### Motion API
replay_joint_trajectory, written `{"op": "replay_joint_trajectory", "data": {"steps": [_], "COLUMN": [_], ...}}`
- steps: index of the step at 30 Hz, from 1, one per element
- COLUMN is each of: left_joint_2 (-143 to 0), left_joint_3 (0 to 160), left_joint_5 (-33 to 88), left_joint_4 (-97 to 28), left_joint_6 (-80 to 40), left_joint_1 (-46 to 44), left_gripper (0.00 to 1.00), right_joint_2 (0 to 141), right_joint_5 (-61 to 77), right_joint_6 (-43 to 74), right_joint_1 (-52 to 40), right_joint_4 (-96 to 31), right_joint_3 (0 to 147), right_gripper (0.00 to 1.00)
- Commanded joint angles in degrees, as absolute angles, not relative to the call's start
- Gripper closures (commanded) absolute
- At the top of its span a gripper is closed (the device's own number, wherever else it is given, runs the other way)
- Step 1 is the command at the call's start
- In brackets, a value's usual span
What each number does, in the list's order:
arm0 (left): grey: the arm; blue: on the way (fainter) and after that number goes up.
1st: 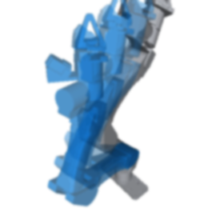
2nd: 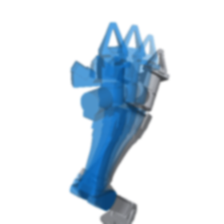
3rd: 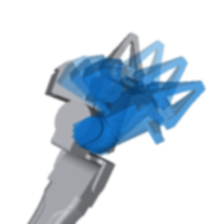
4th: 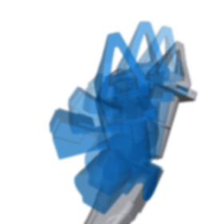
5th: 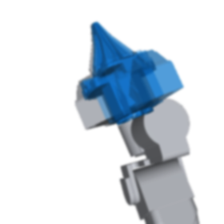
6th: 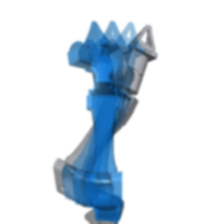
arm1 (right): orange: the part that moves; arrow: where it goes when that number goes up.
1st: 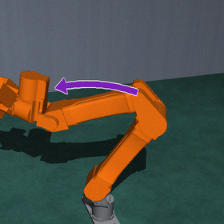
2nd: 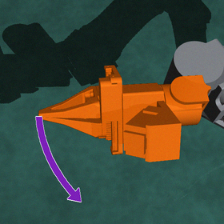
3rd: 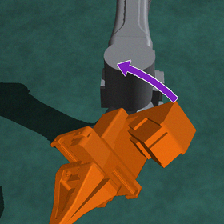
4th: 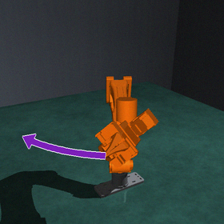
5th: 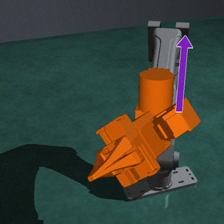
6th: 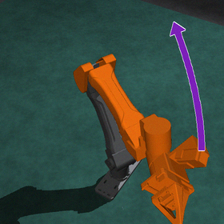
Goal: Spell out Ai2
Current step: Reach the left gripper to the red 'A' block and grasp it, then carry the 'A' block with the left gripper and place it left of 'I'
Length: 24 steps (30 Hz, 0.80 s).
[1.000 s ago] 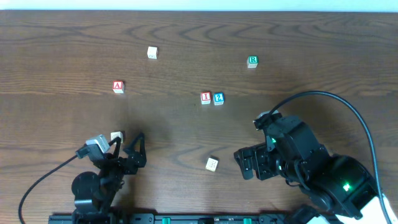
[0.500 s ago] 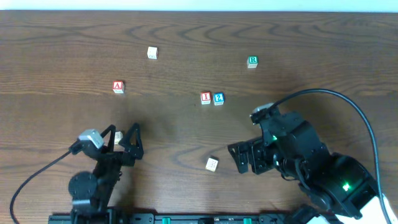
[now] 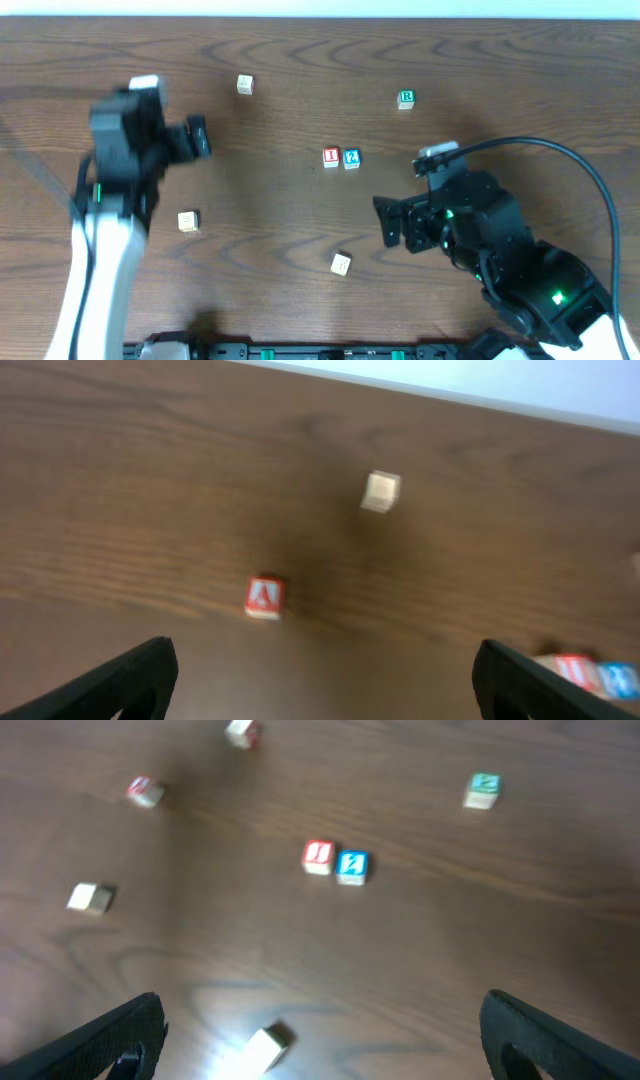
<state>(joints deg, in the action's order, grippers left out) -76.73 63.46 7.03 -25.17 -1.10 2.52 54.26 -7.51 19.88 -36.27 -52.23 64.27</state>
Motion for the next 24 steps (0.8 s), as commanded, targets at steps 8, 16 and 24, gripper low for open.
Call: {"op": "replay_joint_trajectory", "data": {"steps": [8,16,24], "left_joint_2": [-108.7,-117.7,-122.6], "left_joint_3": [88.3,90.2,90.2], "left_joint_5": [-2.9,-2.8,-0.4], "left_joint_4": [-40.9,-41.9,-40.7], "left_joint_6": [9.5,10.8,12.1], "left_joint_1": [2.7,2.6,2.7], "left_gripper": [0.05,0.03,0.05], "right_joint_2": [54.6,56.5,58.2], "right_joint_5": [-9.2,-9.0,-8.8], "right_joint_6": [19.0,19.0,19.0], "right_joint_1": [-29.2,-28.4,-28.4], "right_joint_4": [-52.8,-53.3,-53.6], "right_joint_3": [64.3,64.3,64.3], "right_gripper": [0.01,0.01,0.01]}}
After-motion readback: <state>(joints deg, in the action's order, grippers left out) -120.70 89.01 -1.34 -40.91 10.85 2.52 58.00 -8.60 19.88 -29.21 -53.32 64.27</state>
